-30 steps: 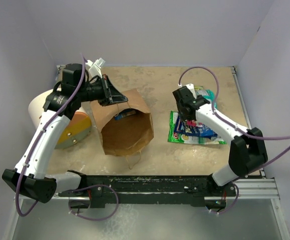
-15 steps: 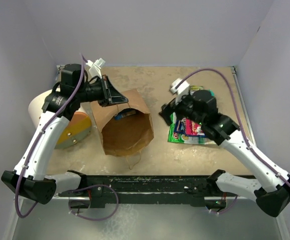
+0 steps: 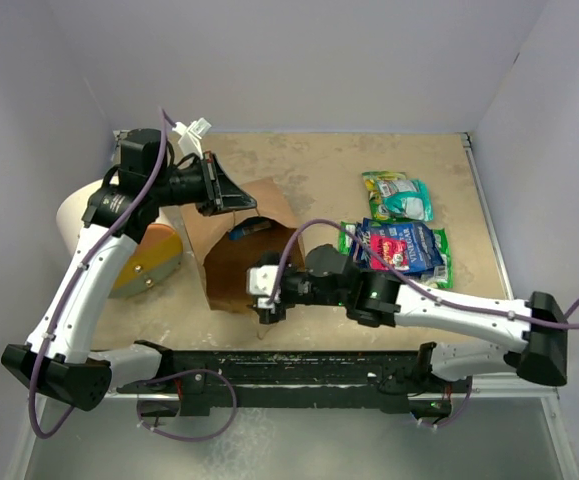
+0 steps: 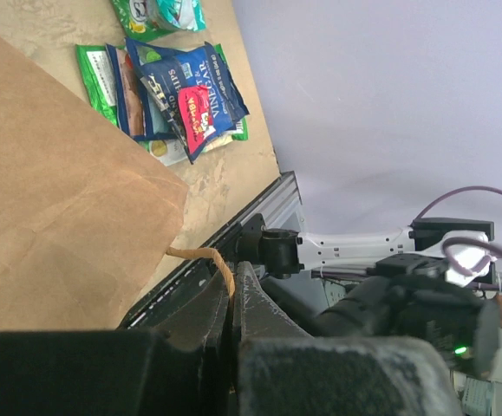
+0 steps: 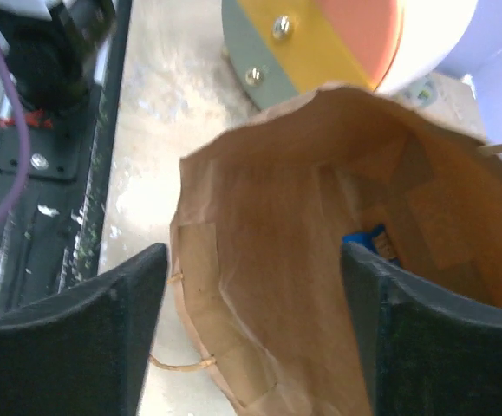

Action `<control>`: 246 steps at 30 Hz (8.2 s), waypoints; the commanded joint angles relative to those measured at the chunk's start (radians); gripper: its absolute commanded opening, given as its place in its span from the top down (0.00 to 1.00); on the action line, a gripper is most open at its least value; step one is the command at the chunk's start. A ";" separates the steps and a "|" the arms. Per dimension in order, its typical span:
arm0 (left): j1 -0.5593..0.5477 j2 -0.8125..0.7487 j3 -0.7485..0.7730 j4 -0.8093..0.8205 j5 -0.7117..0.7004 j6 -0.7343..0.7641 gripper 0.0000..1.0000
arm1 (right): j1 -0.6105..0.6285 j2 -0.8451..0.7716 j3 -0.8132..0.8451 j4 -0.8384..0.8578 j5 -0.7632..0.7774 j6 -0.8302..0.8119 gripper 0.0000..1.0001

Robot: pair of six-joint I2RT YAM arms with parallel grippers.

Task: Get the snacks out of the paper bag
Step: Take out the snack from the paper bag, then place the snack at the center of the board, then adjust the paper bag at the center of the board.

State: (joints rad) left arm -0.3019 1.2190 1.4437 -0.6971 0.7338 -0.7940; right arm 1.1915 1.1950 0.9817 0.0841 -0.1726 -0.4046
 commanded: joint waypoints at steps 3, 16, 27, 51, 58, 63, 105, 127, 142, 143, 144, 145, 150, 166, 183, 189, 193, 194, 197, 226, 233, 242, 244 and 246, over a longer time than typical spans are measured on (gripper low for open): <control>0.007 -0.029 -0.021 0.062 0.057 -0.026 1.00 | 0.014 0.140 -0.074 0.230 0.174 -0.244 0.41; 0.007 -0.021 -0.001 0.084 0.134 -0.025 1.00 | -0.046 0.611 0.004 0.652 0.401 -0.292 0.79; 0.006 -0.027 0.039 0.080 0.213 0.042 1.00 | -0.142 0.758 0.083 0.758 0.393 -0.215 0.70; -0.037 0.016 0.051 0.110 0.323 0.075 1.00 | -0.199 0.972 0.291 0.723 0.296 -0.106 0.09; -0.048 0.019 0.081 0.072 0.314 0.096 1.00 | -0.226 1.048 0.447 0.564 0.361 -0.051 0.10; -0.049 0.016 0.097 0.050 0.299 0.115 1.00 | -0.229 1.039 0.427 0.469 0.381 -0.082 0.20; -0.020 0.015 0.077 0.044 0.004 0.087 1.00 | -0.168 -0.056 -0.114 0.315 -0.162 0.100 1.00; -0.017 0.093 0.084 0.571 0.199 -0.416 1.00 | -0.553 -0.159 0.262 -0.093 0.709 0.188 1.00; 0.064 0.098 0.020 0.482 0.164 -0.391 1.00 | -0.884 0.086 -0.017 0.024 0.569 0.183 1.00; 0.091 0.086 0.020 0.428 0.161 -0.349 1.00 | -0.886 0.104 -0.024 0.038 0.547 0.177 1.00; 0.114 0.074 0.021 0.379 0.160 -0.308 1.00 | -0.886 0.121 -0.030 0.054 0.529 0.172 1.00; 0.140 0.067 0.023 0.324 0.156 -0.269 1.00 | -0.886 0.138 -0.035 0.071 0.517 0.167 1.00; 0.154 0.029 0.011 0.175 0.119 -0.146 1.00 | -0.888 0.224 -0.023 0.106 0.501 0.141 1.00; 0.155 -0.005 0.066 -0.096 -0.037 0.048 0.58 | -0.878 0.257 0.007 -0.098 0.487 0.192 1.00; 0.155 -0.012 0.291 -0.369 -0.291 0.226 0.01 | -0.879 0.151 0.008 -0.266 0.266 0.395 0.71; 0.155 -0.033 0.448 -0.480 -0.474 0.331 0.01 | -0.879 0.038 0.126 -0.428 0.378 0.441 0.11; 0.155 -0.067 0.476 -0.462 -0.495 0.357 0.01 | -0.879 -0.057 0.214 -0.539 0.406 0.527 0.01; 0.155 -0.074 0.461 -0.451 -0.480 0.337 0.00 | -0.879 -0.085 0.227 -0.548 0.392 0.530 0.00; 0.155 -0.101 0.367 -0.374 -0.381 0.266 0.18 | -0.879 -0.157 0.225 -0.554 0.375 0.519 0.01; 0.155 -0.110 0.247 -0.446 -0.455 0.179 0.01 | -0.472 0.085 0.238 -0.268 -0.123 1.280 0.00; 0.155 -0.089 0.274 -0.504 -0.486 0.241 0.01 | -0.404 0.243 0.461 -0.470 0.039 1.211 0.07; 0.155 -0.053 0.363 -0.586 -0.620 0.365 0.01 | -0.341 0.351 0.593 -0.557 0.120 1.209 0.20; 0.155 -0.041 0.384 -0.603 -0.661 0.387 0.01 | -0.310 0.393 0.656 -0.630 0.184 1.198 0.22; 0.155 -0.034 0.415 -0.613 -0.714 0.401 0.01 | -0.285 0.441 0.729 -0.713 0.257 1.179 0.25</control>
State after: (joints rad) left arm -0.1463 1.1740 1.7851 -1.2884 0.1360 -0.4679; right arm 0.8566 1.5917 1.5738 -0.4915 -0.0563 0.8143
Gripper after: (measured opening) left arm 0.990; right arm 0.782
